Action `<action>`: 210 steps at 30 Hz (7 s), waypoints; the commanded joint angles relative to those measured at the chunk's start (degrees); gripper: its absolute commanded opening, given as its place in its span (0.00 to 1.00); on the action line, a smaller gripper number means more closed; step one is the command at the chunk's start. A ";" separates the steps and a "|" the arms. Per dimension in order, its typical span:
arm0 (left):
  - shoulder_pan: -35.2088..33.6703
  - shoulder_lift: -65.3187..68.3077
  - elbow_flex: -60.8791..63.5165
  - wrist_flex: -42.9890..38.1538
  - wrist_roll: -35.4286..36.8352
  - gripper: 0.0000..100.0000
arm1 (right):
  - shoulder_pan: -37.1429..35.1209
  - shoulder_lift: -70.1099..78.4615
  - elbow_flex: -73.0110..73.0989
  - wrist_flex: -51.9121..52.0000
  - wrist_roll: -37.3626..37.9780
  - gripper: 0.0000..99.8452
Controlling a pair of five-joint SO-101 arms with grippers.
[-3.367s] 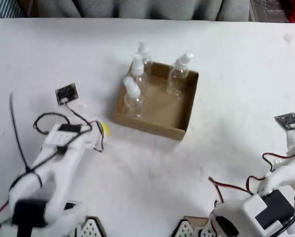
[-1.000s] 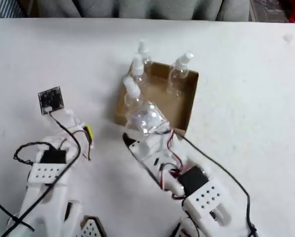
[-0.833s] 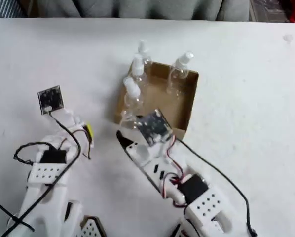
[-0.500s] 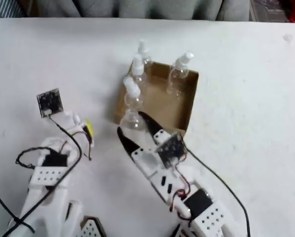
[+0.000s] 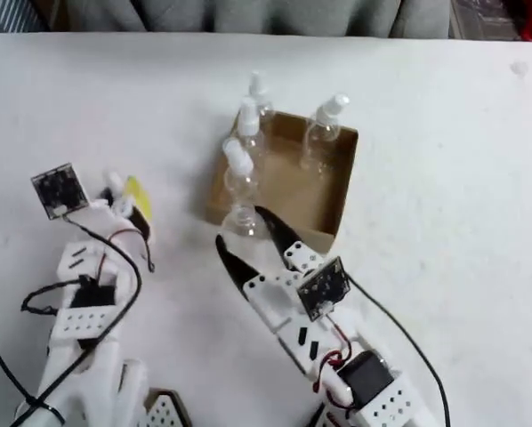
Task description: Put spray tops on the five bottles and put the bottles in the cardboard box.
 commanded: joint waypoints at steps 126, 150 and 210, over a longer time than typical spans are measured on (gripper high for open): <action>34.42 -20.88 -23.38 30.51 -0.53 0.02 | 0.22 -0.84 0.44 2.95 0.00 0.01; 37.58 -20.97 -23.30 35.87 -0.26 0.02 | 0.22 -0.84 0.44 2.95 0.00 0.01; 32.92 -57.98 -13.19 58.02 -5.63 0.30 | 1.71 -0.92 0.35 3.56 -0.35 0.01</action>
